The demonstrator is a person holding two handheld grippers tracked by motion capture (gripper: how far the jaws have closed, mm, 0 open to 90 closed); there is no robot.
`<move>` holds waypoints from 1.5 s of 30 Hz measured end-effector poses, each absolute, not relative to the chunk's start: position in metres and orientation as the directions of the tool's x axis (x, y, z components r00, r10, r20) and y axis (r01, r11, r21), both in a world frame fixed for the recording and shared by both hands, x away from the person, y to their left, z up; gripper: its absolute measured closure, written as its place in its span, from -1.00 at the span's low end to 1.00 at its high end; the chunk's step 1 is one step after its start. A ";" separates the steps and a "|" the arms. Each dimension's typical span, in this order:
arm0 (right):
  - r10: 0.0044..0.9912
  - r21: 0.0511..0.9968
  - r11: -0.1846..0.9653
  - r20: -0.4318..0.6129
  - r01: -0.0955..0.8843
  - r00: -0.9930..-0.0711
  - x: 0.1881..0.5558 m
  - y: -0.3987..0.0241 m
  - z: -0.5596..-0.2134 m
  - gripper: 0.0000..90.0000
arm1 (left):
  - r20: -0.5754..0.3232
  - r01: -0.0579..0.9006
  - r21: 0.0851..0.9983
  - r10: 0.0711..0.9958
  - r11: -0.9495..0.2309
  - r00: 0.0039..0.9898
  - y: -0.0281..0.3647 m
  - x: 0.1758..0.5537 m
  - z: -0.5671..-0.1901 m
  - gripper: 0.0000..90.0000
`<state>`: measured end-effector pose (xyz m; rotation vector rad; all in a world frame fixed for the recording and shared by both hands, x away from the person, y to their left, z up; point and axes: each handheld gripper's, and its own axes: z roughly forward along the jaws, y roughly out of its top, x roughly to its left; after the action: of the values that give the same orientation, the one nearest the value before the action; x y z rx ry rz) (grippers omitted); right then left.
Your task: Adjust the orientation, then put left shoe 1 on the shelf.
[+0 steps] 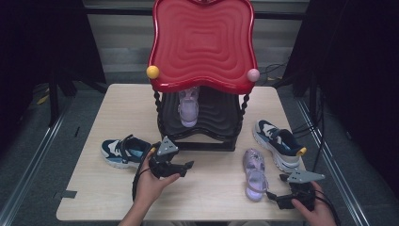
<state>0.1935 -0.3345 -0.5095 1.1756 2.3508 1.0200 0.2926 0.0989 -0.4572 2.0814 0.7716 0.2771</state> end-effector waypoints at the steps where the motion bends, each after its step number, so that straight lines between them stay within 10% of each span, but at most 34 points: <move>1: 0.791 0.719 0.408 0.028 0.562 -0.611 0.194 -0.335 -0.510 -0.74 | -0.081 0.424 0.796 0.617 -0.432 0.782 0.099 0.292 -0.459 -0.38; 45: 0.806 0.717 0.400 0.021 0.571 -0.591 0.195 -0.334 -0.509 -0.76 | -0.039 0.351 0.729 0.476 -0.588 0.879 0.099 0.273 -0.508 -0.66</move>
<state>0.1954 -0.3337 -0.5094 1.1950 2.3326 1.0012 0.2733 0.0989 -0.5083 2.2555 0.5921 0.2048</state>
